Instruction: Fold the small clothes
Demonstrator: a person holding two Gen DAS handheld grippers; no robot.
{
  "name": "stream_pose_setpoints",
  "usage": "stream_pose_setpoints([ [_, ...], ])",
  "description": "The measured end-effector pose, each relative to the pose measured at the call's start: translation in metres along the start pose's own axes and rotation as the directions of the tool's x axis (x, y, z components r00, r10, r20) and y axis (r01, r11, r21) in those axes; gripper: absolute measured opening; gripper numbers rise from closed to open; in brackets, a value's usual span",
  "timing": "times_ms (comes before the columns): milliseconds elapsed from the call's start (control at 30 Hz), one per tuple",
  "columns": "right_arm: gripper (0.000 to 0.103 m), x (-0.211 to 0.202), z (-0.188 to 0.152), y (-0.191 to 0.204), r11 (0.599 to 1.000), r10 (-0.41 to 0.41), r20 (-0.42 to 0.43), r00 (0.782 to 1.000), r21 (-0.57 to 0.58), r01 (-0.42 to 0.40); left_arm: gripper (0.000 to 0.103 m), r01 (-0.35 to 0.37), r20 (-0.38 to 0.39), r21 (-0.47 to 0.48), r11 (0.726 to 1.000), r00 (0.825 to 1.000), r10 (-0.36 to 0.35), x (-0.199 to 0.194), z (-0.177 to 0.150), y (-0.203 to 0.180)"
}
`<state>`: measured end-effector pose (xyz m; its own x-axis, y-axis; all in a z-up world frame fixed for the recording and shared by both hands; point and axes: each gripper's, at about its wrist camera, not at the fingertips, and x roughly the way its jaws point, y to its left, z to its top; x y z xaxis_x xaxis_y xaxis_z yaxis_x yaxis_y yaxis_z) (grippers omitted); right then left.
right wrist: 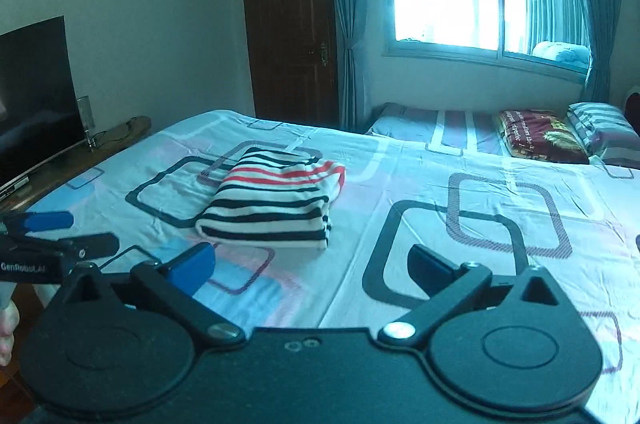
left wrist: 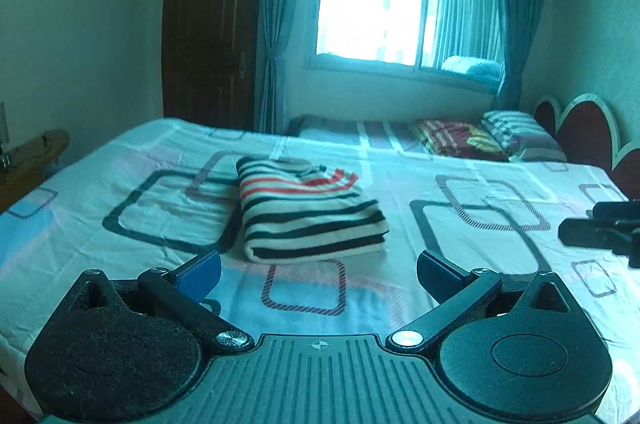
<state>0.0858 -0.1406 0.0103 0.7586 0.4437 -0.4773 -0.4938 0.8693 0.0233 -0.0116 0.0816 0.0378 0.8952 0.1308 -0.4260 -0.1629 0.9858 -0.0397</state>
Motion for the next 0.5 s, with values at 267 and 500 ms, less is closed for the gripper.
stream_pose_setpoints([
  [267, 0.102, -0.019, -0.004, 0.010, 1.000, -0.017, 0.021, 1.000, -0.003, 0.017, 0.103, 0.014, 0.019, 0.009, 1.000, 1.000, -0.014, -0.021, -0.002, -0.008],
  [500, 0.102, -0.023, 0.003, 0.011, 1.000, -0.017, 0.049, 0.999, -0.002, 0.017, 0.103, 0.018, 0.037, 0.013, 1.000, 0.999, -0.018, -0.023, 0.006, -0.009],
])
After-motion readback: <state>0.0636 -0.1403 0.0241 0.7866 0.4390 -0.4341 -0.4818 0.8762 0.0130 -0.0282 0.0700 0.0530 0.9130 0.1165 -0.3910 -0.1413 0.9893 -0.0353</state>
